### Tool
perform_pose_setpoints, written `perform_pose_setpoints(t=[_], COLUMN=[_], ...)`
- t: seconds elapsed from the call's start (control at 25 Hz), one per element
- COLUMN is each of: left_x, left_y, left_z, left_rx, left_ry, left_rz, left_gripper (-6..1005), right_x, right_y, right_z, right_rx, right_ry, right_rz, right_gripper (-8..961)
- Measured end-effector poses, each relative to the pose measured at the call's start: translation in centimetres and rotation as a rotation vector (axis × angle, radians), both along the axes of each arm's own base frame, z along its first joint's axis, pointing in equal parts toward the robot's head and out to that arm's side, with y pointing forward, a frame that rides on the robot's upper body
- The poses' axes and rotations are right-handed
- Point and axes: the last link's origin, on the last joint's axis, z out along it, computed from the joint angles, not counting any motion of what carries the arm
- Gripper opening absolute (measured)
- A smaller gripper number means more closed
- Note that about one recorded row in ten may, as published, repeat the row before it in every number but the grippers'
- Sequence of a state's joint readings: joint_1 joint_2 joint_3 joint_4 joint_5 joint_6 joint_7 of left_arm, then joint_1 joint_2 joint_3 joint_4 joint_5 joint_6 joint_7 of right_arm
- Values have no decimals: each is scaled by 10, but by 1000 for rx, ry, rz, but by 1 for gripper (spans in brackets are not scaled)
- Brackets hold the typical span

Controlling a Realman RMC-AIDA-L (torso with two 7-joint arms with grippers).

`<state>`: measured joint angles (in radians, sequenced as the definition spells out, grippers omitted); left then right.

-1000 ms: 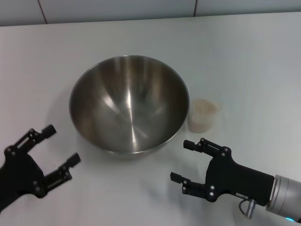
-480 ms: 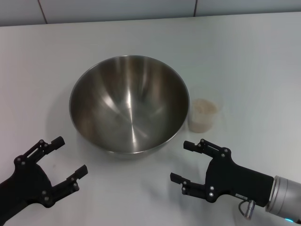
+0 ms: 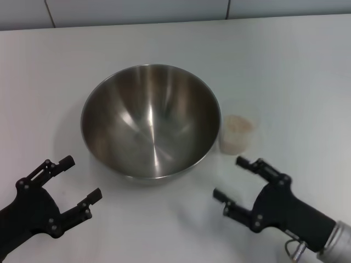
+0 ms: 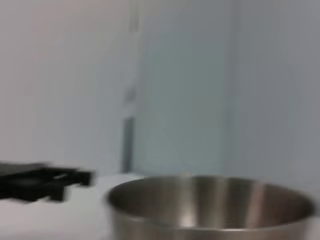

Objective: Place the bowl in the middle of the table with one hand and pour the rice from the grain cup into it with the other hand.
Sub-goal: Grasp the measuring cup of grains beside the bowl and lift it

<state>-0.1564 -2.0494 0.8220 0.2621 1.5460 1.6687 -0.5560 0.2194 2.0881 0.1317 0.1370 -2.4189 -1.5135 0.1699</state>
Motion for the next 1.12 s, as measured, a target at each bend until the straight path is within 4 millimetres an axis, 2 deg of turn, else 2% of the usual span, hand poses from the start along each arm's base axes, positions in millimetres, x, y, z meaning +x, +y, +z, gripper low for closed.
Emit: perform_pose_setpoints(t=[0.12,0.48,0.72,0.92,1.12], left_x=[0,-1,-1,-1,-2], left_y=[1,1,1,-1,-2], left_z=[0,2,2,3,3], left_rx=[-3,-4,-4,-4,-4], left_ry=[-1,1,-1,-4,-3], left_rz=[0,2,0,2,3], left_gripper=[840,841,841,841,841], right_x=[4,16,26,27,25], right_y=[-9,-20,-10,7,12], right_z=[6,18,30,19,16], right_rx=[129,278,377,348,340], right_ry=[41,81,89,14,1], right_rz=[-104,-249,-341,-360,-360], right_gripper=[787,787,788,787,788])
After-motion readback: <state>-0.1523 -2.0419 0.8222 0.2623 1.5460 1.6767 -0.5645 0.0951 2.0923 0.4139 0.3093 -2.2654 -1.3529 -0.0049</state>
